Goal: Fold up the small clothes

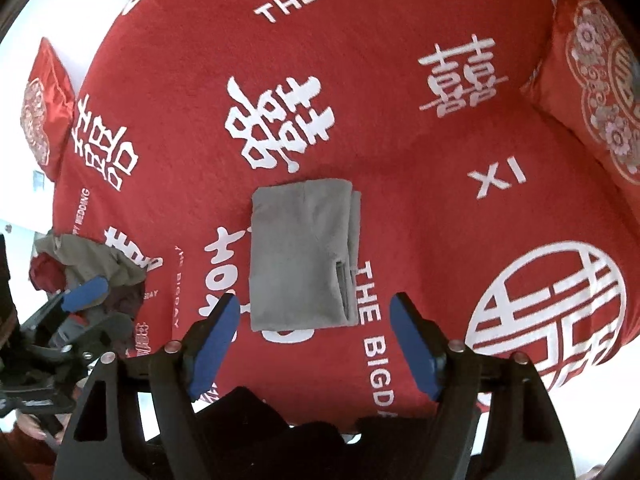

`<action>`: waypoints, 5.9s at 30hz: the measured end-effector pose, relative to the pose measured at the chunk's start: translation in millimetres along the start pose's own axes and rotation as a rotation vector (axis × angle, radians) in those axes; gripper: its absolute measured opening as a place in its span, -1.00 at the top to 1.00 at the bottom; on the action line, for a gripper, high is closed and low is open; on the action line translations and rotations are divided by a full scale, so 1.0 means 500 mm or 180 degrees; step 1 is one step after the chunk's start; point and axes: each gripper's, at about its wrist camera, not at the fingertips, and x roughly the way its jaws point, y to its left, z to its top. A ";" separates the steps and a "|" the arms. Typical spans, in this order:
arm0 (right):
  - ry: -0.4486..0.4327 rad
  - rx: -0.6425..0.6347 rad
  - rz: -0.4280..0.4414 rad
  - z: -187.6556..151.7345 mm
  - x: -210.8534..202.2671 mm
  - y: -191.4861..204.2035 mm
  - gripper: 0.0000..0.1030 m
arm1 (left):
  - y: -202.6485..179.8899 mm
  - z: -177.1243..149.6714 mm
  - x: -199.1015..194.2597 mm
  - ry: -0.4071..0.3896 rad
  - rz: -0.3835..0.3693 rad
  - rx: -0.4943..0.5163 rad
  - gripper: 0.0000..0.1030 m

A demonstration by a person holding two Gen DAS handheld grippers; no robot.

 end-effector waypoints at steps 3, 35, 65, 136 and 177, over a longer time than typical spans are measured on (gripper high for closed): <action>0.0047 0.0069 -0.0016 0.000 0.005 -0.012 -0.56 | 0.019 0.000 0.005 0.0012 0.0009 -0.0153 -0.99; 0.0654 0.0067 0.0172 0.056 0.222 -0.091 -0.56 | 0.187 -0.087 0.283 0.0695 0.0194 -0.0703 -0.98; 0.1357 0.0280 0.2003 0.171 0.704 -0.205 -0.58 | 0.253 -0.068 0.641 0.0633 -0.1324 -0.0789 -0.98; 0.1157 -0.0444 0.0037 -0.305 0.601 0.122 0.86 | 0.447 -0.425 0.327 0.0515 0.0231 -0.1058 -1.00; 0.0569 -0.0683 -0.1211 -0.303 0.266 0.415 -0.99 | 0.438 -0.396 0.046 0.0545 0.0582 -0.0970 -1.00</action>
